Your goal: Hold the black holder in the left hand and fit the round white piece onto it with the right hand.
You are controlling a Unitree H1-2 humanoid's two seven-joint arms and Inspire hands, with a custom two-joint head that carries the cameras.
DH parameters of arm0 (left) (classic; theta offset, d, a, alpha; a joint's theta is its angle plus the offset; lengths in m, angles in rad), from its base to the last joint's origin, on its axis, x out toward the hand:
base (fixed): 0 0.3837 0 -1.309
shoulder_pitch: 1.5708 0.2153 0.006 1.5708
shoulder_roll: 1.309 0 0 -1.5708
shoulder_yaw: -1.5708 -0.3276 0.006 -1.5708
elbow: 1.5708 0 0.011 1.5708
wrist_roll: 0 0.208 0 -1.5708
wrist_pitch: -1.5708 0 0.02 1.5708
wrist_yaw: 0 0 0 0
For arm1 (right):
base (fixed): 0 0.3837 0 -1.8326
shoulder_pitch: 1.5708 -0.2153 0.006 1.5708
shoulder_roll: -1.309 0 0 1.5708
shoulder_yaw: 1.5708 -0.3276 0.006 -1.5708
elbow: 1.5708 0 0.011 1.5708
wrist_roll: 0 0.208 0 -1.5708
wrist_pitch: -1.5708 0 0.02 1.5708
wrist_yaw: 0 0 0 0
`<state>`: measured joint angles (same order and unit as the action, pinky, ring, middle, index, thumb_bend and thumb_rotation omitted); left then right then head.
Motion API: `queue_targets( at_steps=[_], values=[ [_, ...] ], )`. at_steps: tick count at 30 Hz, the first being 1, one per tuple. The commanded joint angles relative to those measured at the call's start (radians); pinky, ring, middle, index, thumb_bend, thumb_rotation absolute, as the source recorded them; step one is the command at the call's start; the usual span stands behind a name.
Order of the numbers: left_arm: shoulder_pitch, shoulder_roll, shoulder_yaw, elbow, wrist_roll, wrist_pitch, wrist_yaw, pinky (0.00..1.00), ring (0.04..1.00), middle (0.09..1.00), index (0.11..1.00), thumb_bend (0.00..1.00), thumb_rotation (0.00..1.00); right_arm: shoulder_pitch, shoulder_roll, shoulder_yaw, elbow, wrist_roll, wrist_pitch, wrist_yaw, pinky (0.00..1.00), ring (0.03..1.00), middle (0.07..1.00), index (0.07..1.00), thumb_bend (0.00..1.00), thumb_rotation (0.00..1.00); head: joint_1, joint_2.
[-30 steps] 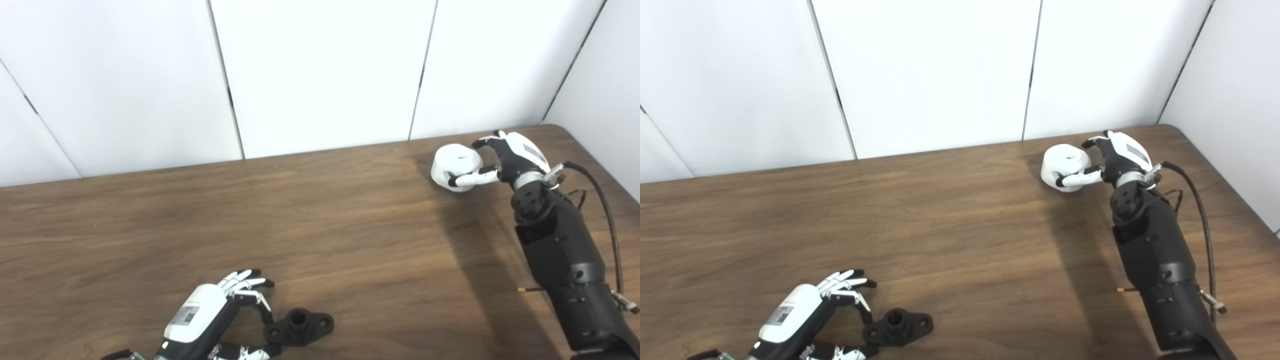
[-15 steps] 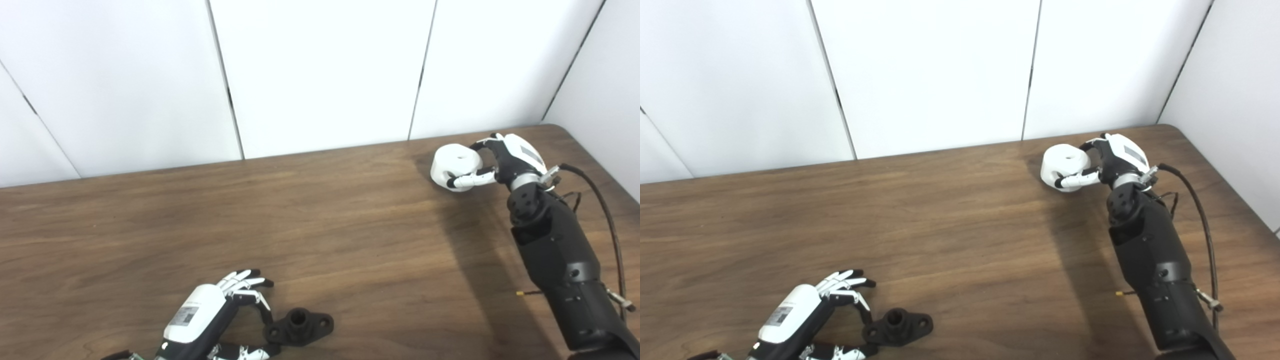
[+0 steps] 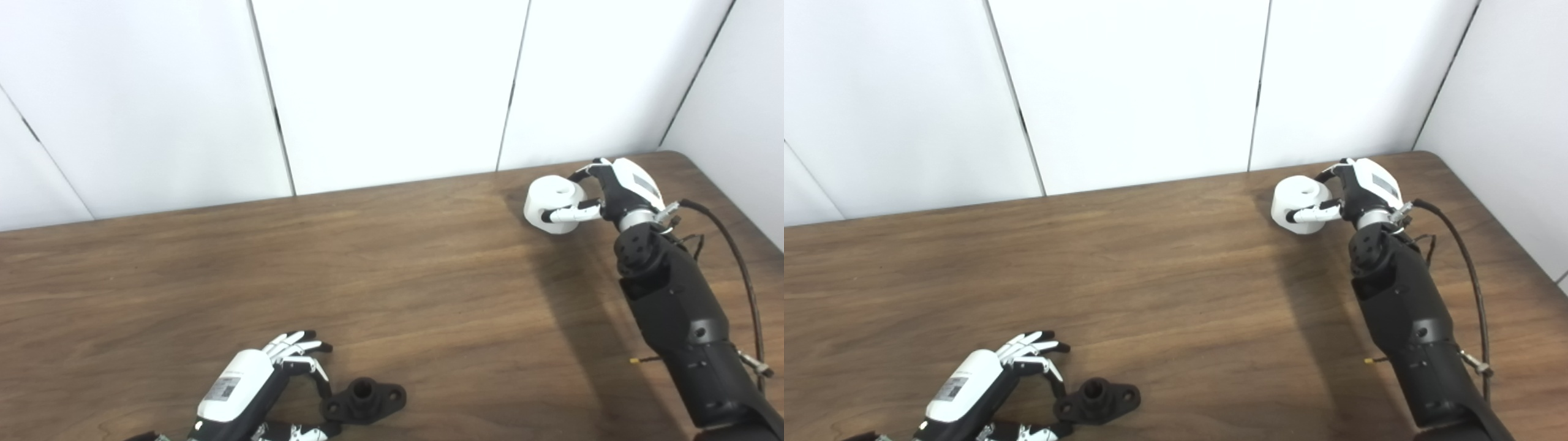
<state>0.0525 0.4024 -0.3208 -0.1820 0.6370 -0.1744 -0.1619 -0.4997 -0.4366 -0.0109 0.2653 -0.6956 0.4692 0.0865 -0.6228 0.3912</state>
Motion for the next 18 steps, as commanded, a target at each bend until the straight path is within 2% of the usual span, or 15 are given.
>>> queue_targets(
  at_steps=[1, 18],
  values=[
    [0.045, 0.047, -0.004, 0.088, 0.037, 0.091, -0.082, 0.92, 0.928, 0.836, 0.486, 0.52, 0.04, -0.038, -0.034, 0.000, -0.019, 0.006, -0.014, -0.037, 1.00, 1.000, 0.954, 0.695, 0.81, 0.31, -0.001, 0.001],
    [0.050, 0.049, 0.001, 0.075, 0.035, 0.098, -0.085, 0.93, 0.935, 0.839, 0.486, 0.52, 0.04, -0.037, -0.049, 0.028, -0.021, 0.009, -0.003, -0.036, 1.00, 1.000, 0.948, 0.692, 0.75, 0.26, -0.002, 0.017]
  ],
)
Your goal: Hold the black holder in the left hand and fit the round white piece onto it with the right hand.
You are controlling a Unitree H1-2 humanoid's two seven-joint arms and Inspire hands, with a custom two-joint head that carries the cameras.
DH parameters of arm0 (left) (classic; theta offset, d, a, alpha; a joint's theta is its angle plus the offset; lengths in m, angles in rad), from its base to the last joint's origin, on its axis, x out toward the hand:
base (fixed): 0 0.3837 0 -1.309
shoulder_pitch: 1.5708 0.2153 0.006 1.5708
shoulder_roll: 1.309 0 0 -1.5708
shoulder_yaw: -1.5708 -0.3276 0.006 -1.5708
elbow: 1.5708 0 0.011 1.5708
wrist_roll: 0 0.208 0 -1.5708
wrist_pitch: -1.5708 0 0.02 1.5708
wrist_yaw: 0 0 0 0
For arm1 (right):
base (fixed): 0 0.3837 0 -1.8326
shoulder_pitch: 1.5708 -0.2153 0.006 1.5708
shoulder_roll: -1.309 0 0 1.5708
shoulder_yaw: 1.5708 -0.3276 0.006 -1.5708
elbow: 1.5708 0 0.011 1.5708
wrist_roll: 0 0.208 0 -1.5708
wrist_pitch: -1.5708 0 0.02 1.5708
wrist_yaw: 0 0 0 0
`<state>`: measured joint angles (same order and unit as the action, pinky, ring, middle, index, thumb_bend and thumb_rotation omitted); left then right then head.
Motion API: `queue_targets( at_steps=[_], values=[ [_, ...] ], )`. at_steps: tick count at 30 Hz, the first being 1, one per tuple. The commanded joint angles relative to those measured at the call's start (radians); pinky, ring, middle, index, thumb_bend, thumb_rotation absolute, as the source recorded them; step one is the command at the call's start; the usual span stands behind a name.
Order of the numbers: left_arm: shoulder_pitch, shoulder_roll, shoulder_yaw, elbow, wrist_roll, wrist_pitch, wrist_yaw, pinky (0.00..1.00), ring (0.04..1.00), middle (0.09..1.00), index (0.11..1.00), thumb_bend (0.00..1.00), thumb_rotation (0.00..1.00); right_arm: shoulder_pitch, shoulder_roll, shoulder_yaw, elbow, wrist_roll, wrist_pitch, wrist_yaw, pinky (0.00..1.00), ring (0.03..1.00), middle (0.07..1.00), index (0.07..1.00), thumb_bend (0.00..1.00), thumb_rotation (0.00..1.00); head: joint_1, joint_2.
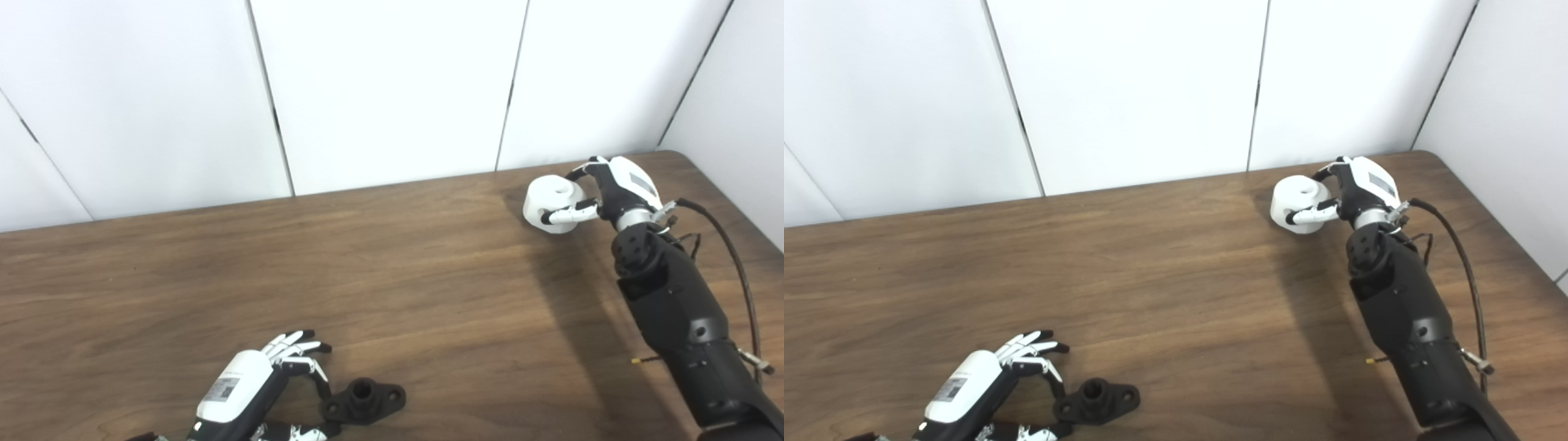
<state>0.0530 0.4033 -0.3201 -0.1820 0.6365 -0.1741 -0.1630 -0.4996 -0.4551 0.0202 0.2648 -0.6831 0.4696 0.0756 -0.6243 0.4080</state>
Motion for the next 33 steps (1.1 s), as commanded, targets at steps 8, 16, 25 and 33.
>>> queue_targets(
  at_steps=[8, 16, 25, 33],
  values=[
    [0.053, 0.049, 0.006, 0.062, 0.033, 0.104, -0.087, 0.93, 0.933, 0.841, 0.486, 0.52, 0.04, -0.034, -0.031, -0.008, -0.023, -0.008, -0.001, -0.012, 1.00, 1.000, 0.949, 0.695, 0.76, 0.26, 0.000, 0.004],
    [0.056, 0.049, 0.009, 0.052, 0.028, 0.108, -0.092, 0.94, 0.934, 0.841, 0.486, 0.52, 0.04, -0.034, -0.040, -0.001, -0.022, 0.003, -0.006, -0.025, 0.98, 0.993, 0.934, 0.685, 0.75, 0.25, -0.001, 0.008],
    [0.059, 0.047, 0.012, 0.048, 0.029, 0.113, -0.096, 0.95, 0.937, 0.844, 0.486, 0.52, 0.04, -0.032, -0.035, 0.005, -0.018, 0.007, -0.010, -0.045, 0.97, 0.983, 0.915, 0.649, 0.76, 0.24, -0.001, 0.009],
    [0.058, 0.048, 0.013, 0.050, 0.028, 0.107, -0.094, 0.95, 0.939, 0.845, 0.486, 0.52, 0.04, -0.018, -0.047, 0.023, -0.015, 0.013, -0.050, -0.077, 0.96, 0.970, 0.904, 0.496, 0.51, 0.14, 0.000, 0.014]
  ],
)
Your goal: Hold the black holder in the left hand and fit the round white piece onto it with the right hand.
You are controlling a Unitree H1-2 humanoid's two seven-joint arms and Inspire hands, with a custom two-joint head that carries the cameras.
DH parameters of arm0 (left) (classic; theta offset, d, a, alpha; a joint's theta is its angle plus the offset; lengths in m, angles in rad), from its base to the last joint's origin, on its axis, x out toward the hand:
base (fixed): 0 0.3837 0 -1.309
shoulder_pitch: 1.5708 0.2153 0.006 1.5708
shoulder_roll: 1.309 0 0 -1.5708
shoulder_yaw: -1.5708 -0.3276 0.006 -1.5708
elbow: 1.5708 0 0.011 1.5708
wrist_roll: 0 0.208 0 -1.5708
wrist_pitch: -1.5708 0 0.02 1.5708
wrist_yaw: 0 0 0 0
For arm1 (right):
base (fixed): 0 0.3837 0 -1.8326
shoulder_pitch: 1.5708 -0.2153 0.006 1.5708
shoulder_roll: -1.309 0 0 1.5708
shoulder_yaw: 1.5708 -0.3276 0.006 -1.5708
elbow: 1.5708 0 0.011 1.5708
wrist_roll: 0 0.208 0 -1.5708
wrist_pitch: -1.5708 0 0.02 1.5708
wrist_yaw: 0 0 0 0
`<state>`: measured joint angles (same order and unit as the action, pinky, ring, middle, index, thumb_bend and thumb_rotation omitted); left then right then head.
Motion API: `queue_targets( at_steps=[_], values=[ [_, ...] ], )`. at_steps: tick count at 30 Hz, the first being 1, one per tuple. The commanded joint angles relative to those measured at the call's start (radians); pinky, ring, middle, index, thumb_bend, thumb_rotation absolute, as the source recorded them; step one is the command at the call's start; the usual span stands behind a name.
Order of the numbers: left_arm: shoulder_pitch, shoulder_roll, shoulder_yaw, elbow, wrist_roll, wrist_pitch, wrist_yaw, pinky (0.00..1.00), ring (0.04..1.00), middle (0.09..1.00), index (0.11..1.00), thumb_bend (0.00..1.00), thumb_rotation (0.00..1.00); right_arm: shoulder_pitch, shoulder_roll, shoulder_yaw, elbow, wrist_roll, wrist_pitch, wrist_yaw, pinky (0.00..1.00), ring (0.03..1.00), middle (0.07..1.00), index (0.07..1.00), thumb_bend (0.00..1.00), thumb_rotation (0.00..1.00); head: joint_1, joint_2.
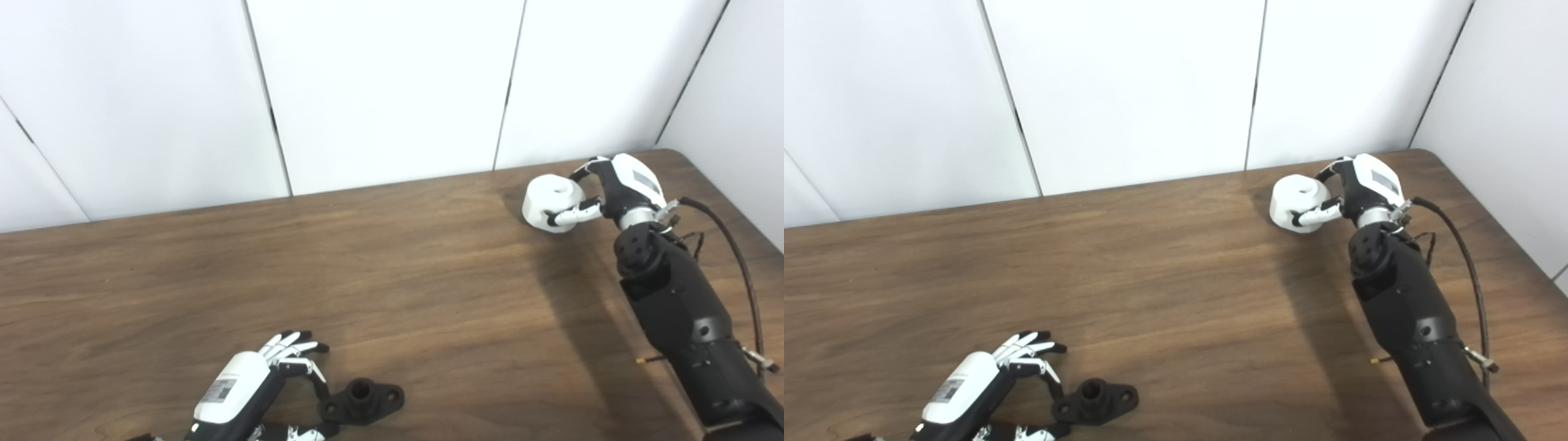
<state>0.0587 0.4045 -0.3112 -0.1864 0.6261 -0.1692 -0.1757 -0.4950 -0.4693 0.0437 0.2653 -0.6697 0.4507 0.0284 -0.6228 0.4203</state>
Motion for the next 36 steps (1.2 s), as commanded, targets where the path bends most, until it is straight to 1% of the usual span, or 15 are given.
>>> queue_targets(
  at_steps=[1, 6, 13, 15, 19, 22, 23, 24, 25, 27, 29, 30, 31, 35, 36],
  values=[
    [0.052, 0.047, 0.004, 0.053, 0.039, 0.101, -0.080, 0.95, 0.937, 0.843, 0.486, 0.52, 0.04, -0.022, -0.035, 0.002, -0.014, -0.002, -0.034, -0.033, 0.96, 0.968, 0.902, 0.494, 0.51, 0.14, -0.001, 0.001],
    [0.052, 0.046, 0.003, 0.052, 0.043, 0.104, -0.082, 0.94, 0.937, 0.843, 0.486, 0.52, 0.04, -0.019, -0.038, 0.006, -0.010, 0.002, -0.040, -0.049, 0.98, 0.972, 0.904, 0.491, 0.50, 0.14, 0.000, 0.003],
    [0.051, 0.043, 0.002, 0.053, 0.042, 0.105, -0.082, 0.95, 0.939, 0.845, 0.486, 0.52, 0.04, -0.009, -0.042, 0.002, -0.019, 0.014, -0.049, -0.064, 0.98, 0.982, 0.911, 0.491, 0.51, 0.14, 0.008, 0.009],
    [0.051, 0.043, 0.001, 0.054, 0.045, 0.102, -0.079, 0.94, 0.936, 0.843, 0.486, 0.52, 0.04, 0.001, -0.043, -0.004, -0.035, 0.024, -0.050, -0.063, 0.98, 0.987, 0.913, 0.492, 0.51, 0.14, 0.019, 0.018],
    [0.056, 0.038, -0.002, 0.027, 0.054, 0.123, -0.094, 0.94, 0.936, 0.843, 0.486, 0.52, 0.04, 0.028, -0.056, -0.016, -0.085, 0.038, -0.045, -0.052, 0.98, 0.996, 0.921, 0.492, 0.51, 0.14, 0.072, 0.051],
    [0.059, 0.033, -0.004, 0.015, 0.065, 0.125, -0.093, 0.94, 0.933, 0.841, 0.486, 0.52, 0.04, 0.067, -0.074, -0.014, -0.178, 0.032, -0.024, -0.021, 0.98, 0.998, 0.927, 0.491, 0.51, 0.14, 0.113, 0.076],
    [0.059, 0.031, -0.005, 0.008, 0.068, 0.133, -0.098, 0.93, 0.924, 0.834, 0.485, 0.52, 0.04, 0.085, -0.078, -0.015, -0.224, 0.031, -0.014, -0.006, 0.98, 0.997, 0.925, 0.491, 0.51, 0.14, 0.131, 0.087],
    [0.060, 0.029, -0.007, 0.002, 0.070, 0.141, -0.103, 0.94, 0.930, 0.839, 0.485, 0.52, 0.04, 0.096, -0.082, -0.016, -0.256, 0.031, -0.007, 0.006, 0.99, 0.995, 0.923, 0.491, 0.51, 0.14, 0.140, 0.092],
    [0.060, 0.028, -0.009, -0.007, 0.075, 0.149, -0.110, 0.95, 0.932, 0.841, 0.485, 0.52, 0.04, 0.113, -0.087, -0.017, -0.301, 0.031, 0.001, 0.026, 1.00, 0.995, 0.922, 0.491, 0.51, 0.14, 0.163, 0.108],
    [0.061, 0.025, -0.012, -0.026, 0.080, 0.163, -0.121, 0.94, 0.933, 0.842, 0.486, 0.52, 0.05, 0.135, -0.096, -0.022, -0.367, 0.031, 0.010, 0.058, 1.00, 0.991, 0.923, 0.490, 0.51, 0.14, 0.192, 0.125],
    [0.061, 0.022, -0.019, -0.048, 0.089, 0.188, -0.137, 0.95, 0.934, 0.844, 0.486, 0.52, 0.05, 0.165, -0.105, -0.031, -0.453, 0.034, 0.015, 0.099, 1.00, 0.986, 0.922, 0.489, 0.51, 0.14, 0.238, 0.151],
    [0.061, 0.021, -0.022, -0.059, 0.095, 0.199, -0.145, 0.95, 0.934, 0.845, 0.487, 0.52, 0.05, 0.178, -0.104, -0.041, -0.493, 0.031, 0.017, 0.126, 1.00, 0.984, 0.922, 0.489, 0.51, 0.14, 0.243, 0.155],
    [0.061, 0.018, -0.025, -0.071, 0.100, 0.213, -0.155, 0.95, 0.932, 0.843, 0.487, 0.52, 0.05, 0.189, -0.101, -0.053, -0.529, 0.025, 0.018, 0.153, 1.00, 0.981, 0.921, 0.489, 0.51, 0.14, 0.274, 0.172],
    [0.057, 0.013, -0.038, -0.113, 0.115, 0.249, -0.185, 0.93, 0.926, 0.841, 0.488, 0.52, 0.05, 0.241, -0.079, -0.089, -0.691, -0.003, 0.019, 0.265, 0.99, 0.965, 0.903, 0.488, 0.51, 0.14, 0.331, 0.202],
    [0.056, 0.010, -0.040, -0.122, 0.117, 0.258, -0.193, 0.94, 0.929, 0.844, 0.488, 0.52, 0.05, 0.251, -0.069, -0.097, -0.725, -0.013, 0.019, 0.291, 0.99, 0.961, 0.899, 0.488, 0.51, 0.14, 0.335, 0.205]
  ],
)
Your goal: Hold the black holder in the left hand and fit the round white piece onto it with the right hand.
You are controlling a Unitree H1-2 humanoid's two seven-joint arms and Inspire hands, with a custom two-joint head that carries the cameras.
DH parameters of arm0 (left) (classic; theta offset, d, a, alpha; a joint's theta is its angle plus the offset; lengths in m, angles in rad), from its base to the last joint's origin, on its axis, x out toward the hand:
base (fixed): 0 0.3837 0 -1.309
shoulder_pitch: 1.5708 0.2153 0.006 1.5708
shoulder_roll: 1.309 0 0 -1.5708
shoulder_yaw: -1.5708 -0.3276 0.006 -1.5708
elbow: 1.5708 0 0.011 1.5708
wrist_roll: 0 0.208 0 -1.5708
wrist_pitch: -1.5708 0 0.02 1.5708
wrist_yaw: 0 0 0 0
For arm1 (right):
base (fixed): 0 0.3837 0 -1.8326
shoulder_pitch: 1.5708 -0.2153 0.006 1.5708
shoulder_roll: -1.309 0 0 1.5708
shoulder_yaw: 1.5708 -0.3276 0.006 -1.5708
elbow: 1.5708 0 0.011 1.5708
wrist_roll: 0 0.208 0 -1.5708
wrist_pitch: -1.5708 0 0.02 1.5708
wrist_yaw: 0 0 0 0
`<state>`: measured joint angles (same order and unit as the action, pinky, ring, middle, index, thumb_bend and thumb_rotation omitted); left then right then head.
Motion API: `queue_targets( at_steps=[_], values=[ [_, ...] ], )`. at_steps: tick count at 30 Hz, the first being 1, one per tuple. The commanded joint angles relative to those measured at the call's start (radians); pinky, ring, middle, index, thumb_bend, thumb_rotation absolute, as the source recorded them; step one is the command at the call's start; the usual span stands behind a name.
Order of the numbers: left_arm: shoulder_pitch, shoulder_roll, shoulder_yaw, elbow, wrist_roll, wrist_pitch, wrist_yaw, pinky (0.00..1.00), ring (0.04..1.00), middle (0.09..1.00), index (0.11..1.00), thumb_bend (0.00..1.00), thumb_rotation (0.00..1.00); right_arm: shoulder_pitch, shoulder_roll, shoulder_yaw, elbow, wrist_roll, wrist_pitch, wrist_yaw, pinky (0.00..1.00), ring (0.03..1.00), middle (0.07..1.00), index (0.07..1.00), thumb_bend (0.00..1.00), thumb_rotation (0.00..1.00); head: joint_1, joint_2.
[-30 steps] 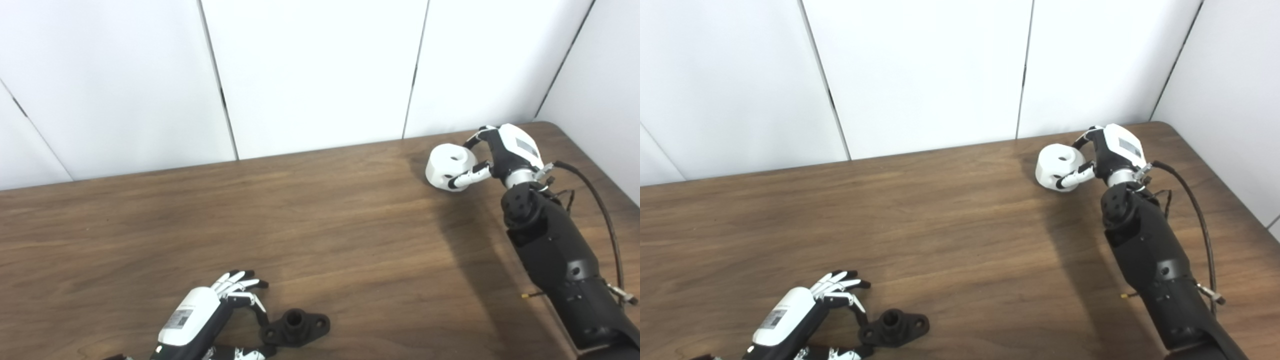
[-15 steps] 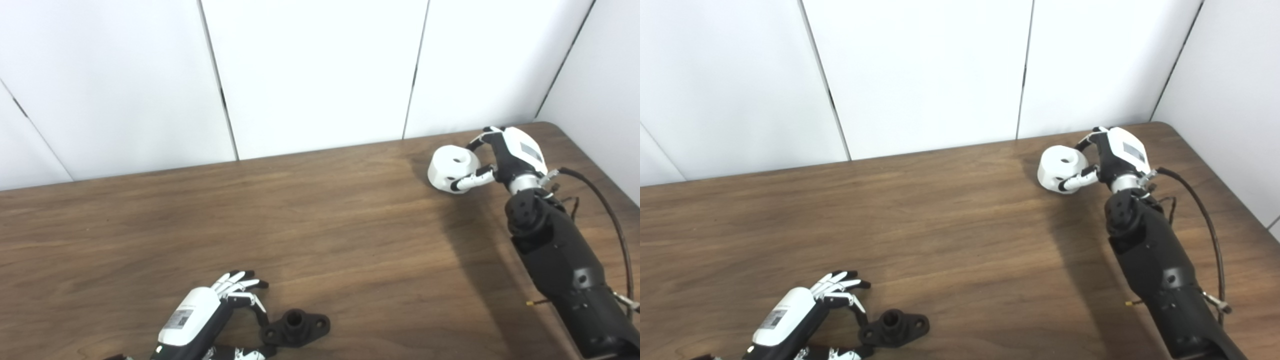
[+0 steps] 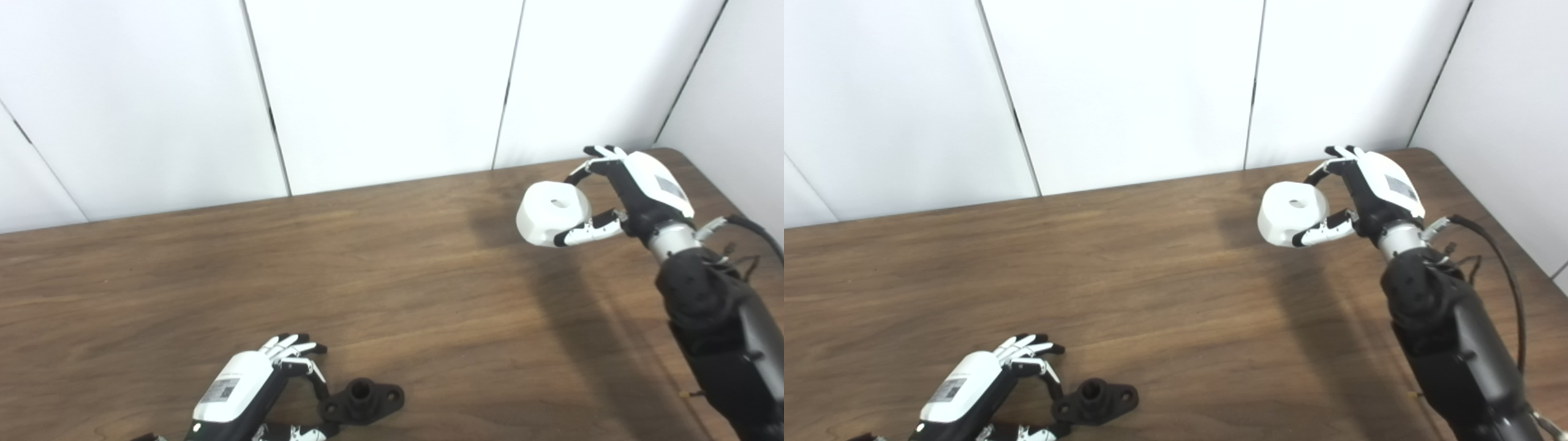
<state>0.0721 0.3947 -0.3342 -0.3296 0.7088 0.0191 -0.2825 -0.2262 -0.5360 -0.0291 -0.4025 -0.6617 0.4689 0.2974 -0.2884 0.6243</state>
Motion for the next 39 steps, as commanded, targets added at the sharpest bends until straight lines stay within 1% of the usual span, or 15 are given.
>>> queue_targets(
  at_steps=[1, 4, 8, 14, 18, 25, 29, 34, 39],
  values=[
    [0.041, 0.017, -0.019, 0.012, 0.038, 0.080, -0.094, 0.94, 0.930, 0.844, 0.488, 0.52, 0.05, -0.008, 0.011, -0.035, -0.093, -0.031, 0.001, 0.052, 0.99, 0.960, 0.898, 0.488, 0.51, 0.14, 0.014, 0.008],
    [0.034, 0.009, -0.029, -0.011, 0.050, 0.098, -0.108, 0.92, 0.925, 0.840, 0.489, 0.52, 0.05, 0.016, 0.055, -0.059, -0.191, -0.072, 0.001, 0.143, 1.00, 0.963, 0.896, 0.488, 0.52, 0.14, 0.045, 0.028],
    [0.026, -0.010, -0.036, -0.044, 0.067, 0.135, -0.134, 0.91, 0.915, 0.833, 0.489, 0.52, 0.05, 0.057, 0.096, -0.052, -0.282, -0.092, 0.000, 0.191, 1.00, 0.968, 0.894, 0.487, 0.51, 0.14, 0.082, 0.048],
    [0.016, -0.031, -0.049, -0.059, 0.095, 0.158, -0.149, 0.89, 0.906, 0.826, 0.488, 0.52, 0.05, 0.135, 0.157, 0.016, -0.393, -0.133, -0.009, 0.221, 1.00, 0.960, 0.888, 0.486, 0.52, 0.13, 0.117, 0.062],
    [0.013, -0.041, -0.056, -0.062, 0.106, 0.173, -0.160, 0.90, 0.910, 0.831, 0.488, 0.52, 0.05, 0.160, 0.222, 0.048, -0.446, -0.162, -0.002, 0.270, 1.00, 0.958, 0.886, 0.485, 0.52, 0.13, 0.127, 0.068],
    [0.005, -0.058, -0.063, -0.073, 0.123, 0.203, -0.179, 0.91, 0.917, 0.836, 0.488, 0.52, 0.05, 0.175, 0.305, 0.075, -0.505, -0.228, -0.002, 0.365, 0.99, 0.952, 0.893, 0.485, 0.52, 0.13, 0.140, 0.095],
    [-0.002, -0.066, -0.066, -0.082, 0.132, 0.218, -0.198, 0.91, 0.921, 0.837, 0.488, 0.52, 0.05, 0.183, 0.345, 0.084, -0.526, -0.254, -0.007, 0.396, 0.99, 0.957, 0.891, 0.485, 0.52, 0.13, 0.149, 0.114],
    [-0.012, -0.077, -0.074, -0.089, 0.149, 0.241, -0.216, 0.92, 0.922, 0.839, 0.489, 0.52, 0.05, 0.177, 0.370, 0.082, -0.539, -0.265, -0.010, 0.429, 1.00, 0.964, 0.891, 0.485, 0.52, 0.13, 0.161, 0.136],
    [-0.018, -0.089, -0.077, -0.095, 0.165, 0.251, -0.234, 0.92, 0.921, 0.841, 0.489, 0.52, 0.05, 0.177, 0.391, 0.079, -0.547, -0.262, -0.014, 0.447, 1.00, 0.968, 0.890, 0.485, 0.52, 0.13, 0.170, 0.153]
  ],
)
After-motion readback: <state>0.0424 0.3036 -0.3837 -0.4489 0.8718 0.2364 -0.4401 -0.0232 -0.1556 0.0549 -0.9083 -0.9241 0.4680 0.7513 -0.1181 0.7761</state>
